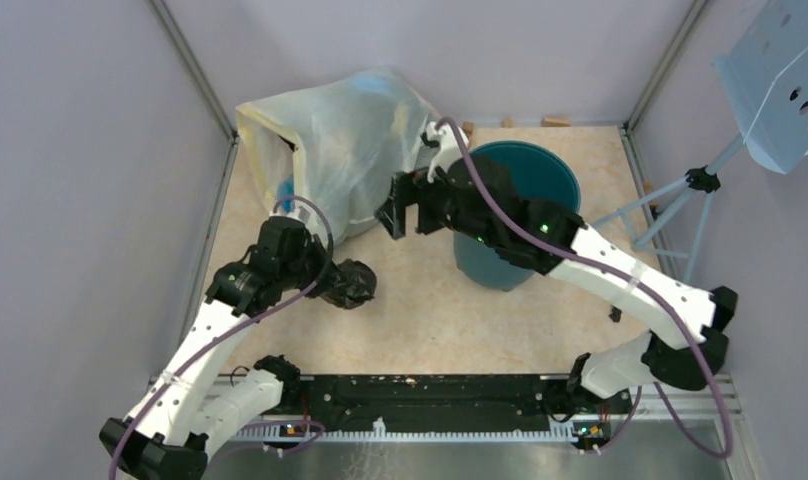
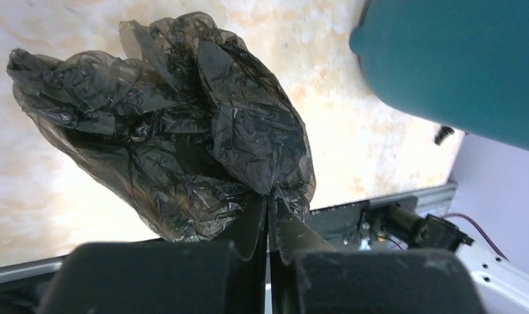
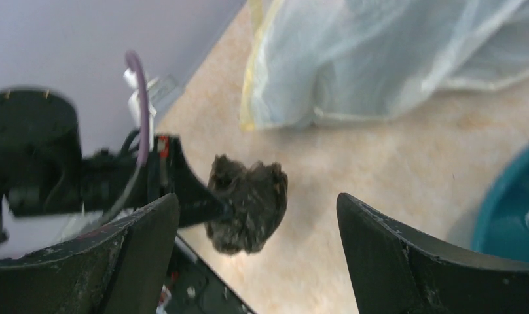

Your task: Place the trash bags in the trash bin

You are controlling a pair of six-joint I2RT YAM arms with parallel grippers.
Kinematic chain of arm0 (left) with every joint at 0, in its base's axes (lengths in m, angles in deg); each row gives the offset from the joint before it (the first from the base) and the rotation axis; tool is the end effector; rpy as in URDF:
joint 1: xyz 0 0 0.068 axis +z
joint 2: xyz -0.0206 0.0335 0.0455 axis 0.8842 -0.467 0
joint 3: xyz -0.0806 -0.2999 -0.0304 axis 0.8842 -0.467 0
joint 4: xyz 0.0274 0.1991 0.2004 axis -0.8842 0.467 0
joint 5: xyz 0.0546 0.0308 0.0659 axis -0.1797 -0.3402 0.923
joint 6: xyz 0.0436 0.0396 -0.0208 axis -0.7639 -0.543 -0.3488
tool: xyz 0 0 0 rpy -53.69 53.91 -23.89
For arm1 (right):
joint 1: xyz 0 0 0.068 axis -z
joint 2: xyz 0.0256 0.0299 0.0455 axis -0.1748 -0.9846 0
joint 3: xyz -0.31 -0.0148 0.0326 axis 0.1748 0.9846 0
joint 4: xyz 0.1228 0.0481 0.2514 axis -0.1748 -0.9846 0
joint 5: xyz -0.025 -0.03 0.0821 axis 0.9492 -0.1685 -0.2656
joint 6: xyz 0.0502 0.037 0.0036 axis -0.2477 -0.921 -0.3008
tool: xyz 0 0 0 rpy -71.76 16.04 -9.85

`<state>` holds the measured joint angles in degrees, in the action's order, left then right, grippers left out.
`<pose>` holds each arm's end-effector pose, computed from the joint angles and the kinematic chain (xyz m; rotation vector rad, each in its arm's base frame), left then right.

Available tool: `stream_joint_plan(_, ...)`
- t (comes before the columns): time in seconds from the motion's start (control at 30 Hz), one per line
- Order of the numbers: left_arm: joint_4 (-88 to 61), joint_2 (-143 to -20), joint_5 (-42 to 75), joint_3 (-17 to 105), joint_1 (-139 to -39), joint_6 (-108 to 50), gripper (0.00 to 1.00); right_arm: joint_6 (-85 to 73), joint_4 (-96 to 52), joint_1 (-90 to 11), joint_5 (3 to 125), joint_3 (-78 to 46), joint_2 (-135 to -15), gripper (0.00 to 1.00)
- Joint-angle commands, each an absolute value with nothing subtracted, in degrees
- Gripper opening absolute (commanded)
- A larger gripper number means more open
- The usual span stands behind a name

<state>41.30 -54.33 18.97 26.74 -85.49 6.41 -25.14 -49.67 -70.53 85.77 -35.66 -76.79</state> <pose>0.1475 -0.0691 0.3443 -0.4554 2.4478 -0.6805 0.1815 0.2972 0.4974 -0.4031 1.8841 0.8136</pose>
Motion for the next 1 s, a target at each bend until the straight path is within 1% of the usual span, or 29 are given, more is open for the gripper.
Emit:
stream_joint_plan(0.0, 28.6, -55.77, 7.45, 20.64, -86.09, 9.65, 0.0, -29.74, -63.62, -75.11, 86.78, -29.31, -68.33, 0.88)
stream_joint_plan(0.17, 22.11, -59.4, 9.74, 18.27, -87.7, 6.49, 0.0, -39.33, -72.37, -79.73, 86.14, -21.97, -59.97, 0.86)
stream_joint_plan(0.3, 15.18, -63.73, 8.76, 17.89, -88.13, 5.23, 0.0, -47.92, -76.65, -80.12, 86.11, -14.7, -54.59, 0.86)
stream_joint_plan(0.4, 11.23, -66.27, 8.65, 18.03, -88.89, 4.93, 0.0, -56.66, -81.04, -80.12, 91.67, -9.71, -49.73, 0.86)
stream_joint_plan(0.53, 7.56, -69.16, 8.07, 19.23, -89.09, 4.79, 0.0, -63.22, -86.78, -80.12, 99.83, -1.56, -40.4, 0.86)
stream_joint_plan(0.63, 6.03, -71.18, 7.06, 20.78, -89.47, 4.28, 0.0, -68.64, -94.72, -80.11, 108.3, -0.14, -36.55, 0.84)
stream_joint_plan(0.7, 5.01, -72.54, 6.88, 21.28, -89.97, 3.98, 0.0, -67.28, -97.15, -80.05, 112.79, 0.4, -36.98, 0.85)
stream_joint_plan(0.8, 4.22, -74.9, 7.52, 21.6, -90.39, 3.33, 0.0, -66.0, -98.52, -79.4, 117.56, 2.46, -40.38, 0.92)
stream_joint_plan(0.83, 4.0, -75.77, 7.63, 21.74, -90.45, 3.21, 0.0, -62.64, -96.44, -79.27, 118.69, 3.56, -40.74, 0.93)
stream_joint_plan(0.9, 3.3, -76.57, 7.94, 22.17, -90.43, 3.11, 0.0, -53.01, -88.21, -78.61, 118.55, 5.76, -40.02, 0.98)
stream_joint_plan(0.97, 2.07, -77.07, 8.06, 22.62, -90.44, 2.45, 0.0, -40.29, -76.18, -75.93, 116.76, 9.39, -37.96, 0.98)
